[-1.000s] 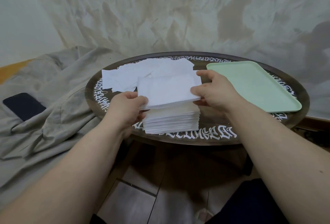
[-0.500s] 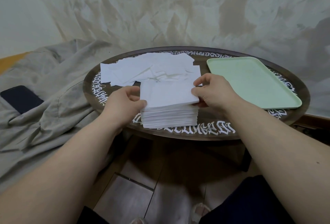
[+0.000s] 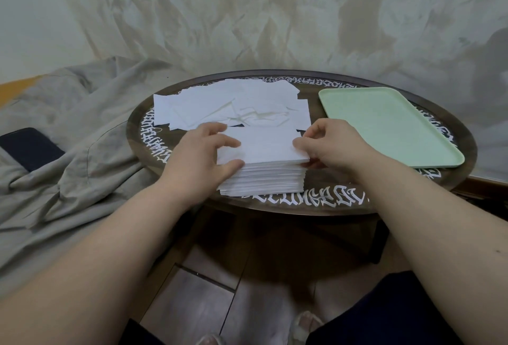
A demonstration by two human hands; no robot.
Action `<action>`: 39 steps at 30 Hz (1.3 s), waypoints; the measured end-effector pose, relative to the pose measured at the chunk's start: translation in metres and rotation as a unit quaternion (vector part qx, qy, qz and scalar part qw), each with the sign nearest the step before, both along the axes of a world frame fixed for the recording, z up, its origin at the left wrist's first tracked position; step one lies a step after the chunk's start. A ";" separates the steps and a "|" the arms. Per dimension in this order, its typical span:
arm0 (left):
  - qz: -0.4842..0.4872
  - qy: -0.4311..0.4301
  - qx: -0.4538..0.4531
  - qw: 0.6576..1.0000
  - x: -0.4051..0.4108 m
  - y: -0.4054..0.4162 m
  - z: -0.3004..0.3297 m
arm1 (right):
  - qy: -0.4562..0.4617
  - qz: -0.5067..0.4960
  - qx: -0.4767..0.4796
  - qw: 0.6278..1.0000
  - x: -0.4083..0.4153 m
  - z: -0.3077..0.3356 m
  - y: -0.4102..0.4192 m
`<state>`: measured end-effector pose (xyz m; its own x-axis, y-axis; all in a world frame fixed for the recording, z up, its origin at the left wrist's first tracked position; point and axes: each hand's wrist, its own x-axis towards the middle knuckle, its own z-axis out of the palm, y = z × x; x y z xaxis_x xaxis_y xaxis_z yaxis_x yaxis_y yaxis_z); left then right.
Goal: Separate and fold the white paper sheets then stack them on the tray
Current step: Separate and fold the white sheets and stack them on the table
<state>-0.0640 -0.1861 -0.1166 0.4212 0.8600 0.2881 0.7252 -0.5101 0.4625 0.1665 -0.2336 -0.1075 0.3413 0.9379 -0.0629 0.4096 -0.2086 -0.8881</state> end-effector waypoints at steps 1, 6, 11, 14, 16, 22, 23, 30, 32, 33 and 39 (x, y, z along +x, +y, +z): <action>-0.024 0.011 0.009 1.000 0.002 0.000 -0.002 | -0.030 0.011 0.004 0.999 0.003 0.002 -0.002; -0.032 0.030 0.008 0.999 0.002 0.001 -0.008 | -0.198 0.114 0.015 0.974 0.006 0.016 -0.014; -0.047 0.012 -0.003 0.999 0.003 0.001 -0.009 | -0.256 0.166 0.021 0.952 0.003 0.015 -0.012; -0.054 0.011 -0.005 0.998 0.003 0.001 -0.009 | -0.282 0.167 0.021 0.944 0.001 0.012 -0.008; -0.053 0.010 -0.005 0.999 0.002 0.001 -0.009 | -0.276 0.159 0.019 0.948 0.001 0.010 -0.007; -0.052 0.008 -0.022 0.998 0.002 0.000 -0.009 | -0.220 0.157 0.033 0.962 0.005 0.009 -0.009; -0.053 0.009 -0.023 0.998 0.001 0.000 -0.008 | -0.232 0.156 0.040 0.959 0.004 0.010 -0.009; -0.051 0.014 -0.036 0.998 0.001 0.000 -0.009 | -0.301 0.157 0.035 0.940 0.000 0.011 -0.007; -0.050 0.006 -0.041 0.998 0.001 0.000 -0.010 | -0.301 0.174 0.002 0.938 0.001 0.009 -0.009; -0.046 -0.009 -0.039 0.998 0.001 0.000 -0.010 | -0.296 0.176 -0.005 0.939 0.002 0.008 -0.009; -0.012 -0.011 -0.026 1.000 -0.002 0.009 -0.016 | -0.320 0.137 0.034 0.937 -0.005 0.004 -0.006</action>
